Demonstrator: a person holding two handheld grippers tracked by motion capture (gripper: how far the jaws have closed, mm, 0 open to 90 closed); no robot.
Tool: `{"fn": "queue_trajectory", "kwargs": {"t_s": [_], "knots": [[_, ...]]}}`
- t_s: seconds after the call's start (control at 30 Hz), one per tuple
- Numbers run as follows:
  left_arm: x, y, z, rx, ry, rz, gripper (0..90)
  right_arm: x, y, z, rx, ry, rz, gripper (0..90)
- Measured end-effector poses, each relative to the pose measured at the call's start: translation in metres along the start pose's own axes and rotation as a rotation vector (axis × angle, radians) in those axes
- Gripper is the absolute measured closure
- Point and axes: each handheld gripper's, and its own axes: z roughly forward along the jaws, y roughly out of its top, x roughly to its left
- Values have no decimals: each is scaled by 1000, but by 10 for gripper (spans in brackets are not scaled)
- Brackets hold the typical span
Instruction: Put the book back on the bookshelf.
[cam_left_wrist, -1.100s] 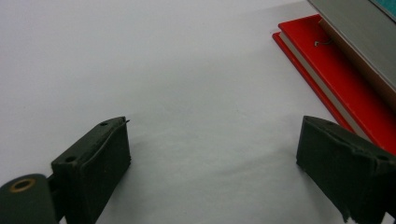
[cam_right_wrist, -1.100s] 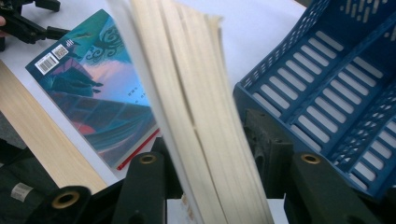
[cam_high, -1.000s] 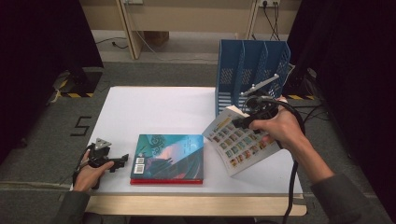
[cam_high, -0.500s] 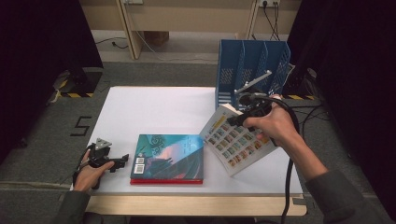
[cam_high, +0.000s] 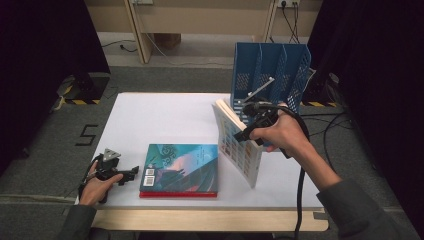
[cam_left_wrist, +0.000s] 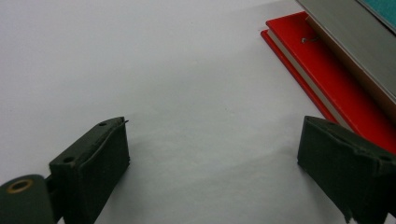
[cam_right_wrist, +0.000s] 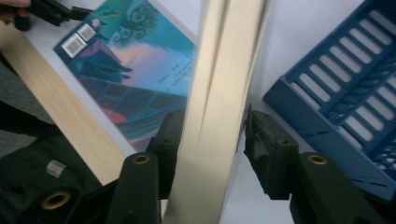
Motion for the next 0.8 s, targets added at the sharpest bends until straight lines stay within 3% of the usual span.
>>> {"fn": "queue_trajectory", "kwargs": {"t_s": [0.13, 0.5, 0.8], "knots": [[0, 0, 0, 0, -4, 0, 79, -2, 1, 1, 0, 11, 11, 594], [0, 0, 0, 1, -5, 1, 75, -17, 13, 4, 14, -24, 49, 606], [-1, 0, 0, 1, -4, 2, 74, -51, 13, 3, -4, -34, 146, 647]]}}
